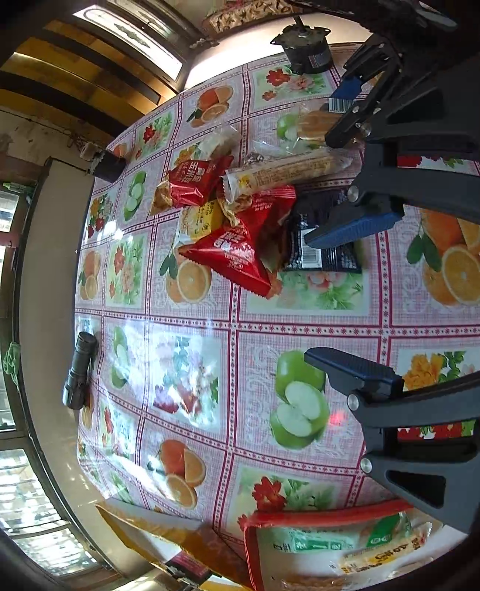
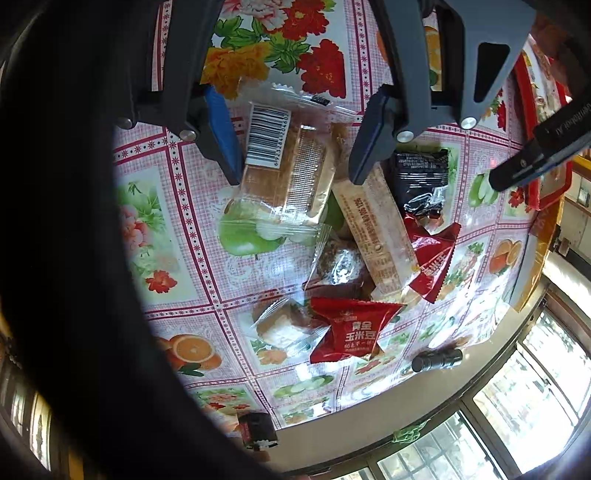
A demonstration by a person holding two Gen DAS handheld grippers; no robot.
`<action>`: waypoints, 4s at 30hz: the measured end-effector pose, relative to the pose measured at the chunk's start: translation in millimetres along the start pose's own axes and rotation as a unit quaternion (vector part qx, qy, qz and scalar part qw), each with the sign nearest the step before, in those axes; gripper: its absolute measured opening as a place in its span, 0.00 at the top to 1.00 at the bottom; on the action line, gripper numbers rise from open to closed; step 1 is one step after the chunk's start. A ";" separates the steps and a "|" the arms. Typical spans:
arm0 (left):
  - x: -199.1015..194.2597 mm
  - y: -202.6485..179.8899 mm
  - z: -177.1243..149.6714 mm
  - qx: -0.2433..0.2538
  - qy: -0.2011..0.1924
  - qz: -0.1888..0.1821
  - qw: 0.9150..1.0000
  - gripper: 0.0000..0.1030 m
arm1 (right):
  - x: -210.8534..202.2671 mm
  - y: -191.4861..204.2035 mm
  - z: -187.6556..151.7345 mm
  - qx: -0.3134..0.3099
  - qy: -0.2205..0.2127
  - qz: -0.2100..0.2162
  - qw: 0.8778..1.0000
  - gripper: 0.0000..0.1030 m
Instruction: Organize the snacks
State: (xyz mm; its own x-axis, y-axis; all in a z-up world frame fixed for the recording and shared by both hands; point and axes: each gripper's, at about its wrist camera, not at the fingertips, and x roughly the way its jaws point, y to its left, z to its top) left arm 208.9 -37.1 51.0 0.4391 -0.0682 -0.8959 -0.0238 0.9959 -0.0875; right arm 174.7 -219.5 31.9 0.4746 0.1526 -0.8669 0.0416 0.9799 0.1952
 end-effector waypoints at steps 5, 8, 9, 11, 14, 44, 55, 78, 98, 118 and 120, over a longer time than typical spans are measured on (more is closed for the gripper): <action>18.6 -24.1 3.1 0.029 0.009 -0.002 1.000 0.46 | -6.3 -11.6 -10.4 -0.014 -0.009 -0.002 1.000 0.56; 30.2 -35.8 3.5 0.038 0.021 -0.010 0.999 0.46 | -11.4 -19.0 -15.7 -0.021 -0.013 -0.001 1.000 0.56; 33.4 -39.2 3.2 0.040 0.022 -0.009 0.999 0.46 | -12.4 -20.3 -17.1 -0.024 -0.013 0.000 1.000 0.56; 36.9 -42.5 4.0 0.040 0.017 -0.012 0.999 0.46 | -12.5 -21.8 -17.7 -0.028 -0.013 0.003 1.000 0.56; 45.1 -45.7 5.7 0.033 0.025 -0.024 0.999 0.46 | -12.9 -22.9 -17.2 -0.027 -0.013 0.009 1.000 0.56; -18.9 3.1 -117.3 0.047 0.054 -0.059 0.996 0.80 | -57.1 -3.7 -103.0 -0.050 -0.022 0.007 0.998 0.58; -62.5 29.5 -199.3 0.043 0.019 -0.027 0.999 0.80 | -94.1 13.6 -179.7 -0.064 -0.036 0.016 0.997 0.58; -97.9 34.3 -222.5 0.051 -0.057 -0.009 0.997 0.81 | -114.2 61.9 -197.3 -0.097 -0.070 0.046 0.992 0.57; -129.5 77.6 -203.0 0.017 -0.103 0.005 0.995 0.83 | -125.1 127.8 -176.1 -0.149 -0.084 0.089 0.981 0.57; -87.6 31.2 -211.5 -0.023 0.009 0.032 0.999 0.49 | -85.7 56.1 -180.9 -0.091 -0.033 0.017 0.995 0.57; -85.1 31.5 -210.4 -0.043 0.014 0.049 0.998 0.48 | -83.6 48.8 -181.7 -0.084 -0.029 0.019 0.996 0.57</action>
State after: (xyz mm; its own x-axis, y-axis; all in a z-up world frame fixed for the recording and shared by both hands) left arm -18.2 -12.5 32.8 0.4051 0.0259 -0.9139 -0.1421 0.9892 -0.0350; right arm -22.7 -161.1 30.5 0.5232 0.1861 -0.8317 -0.1221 0.9822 0.1429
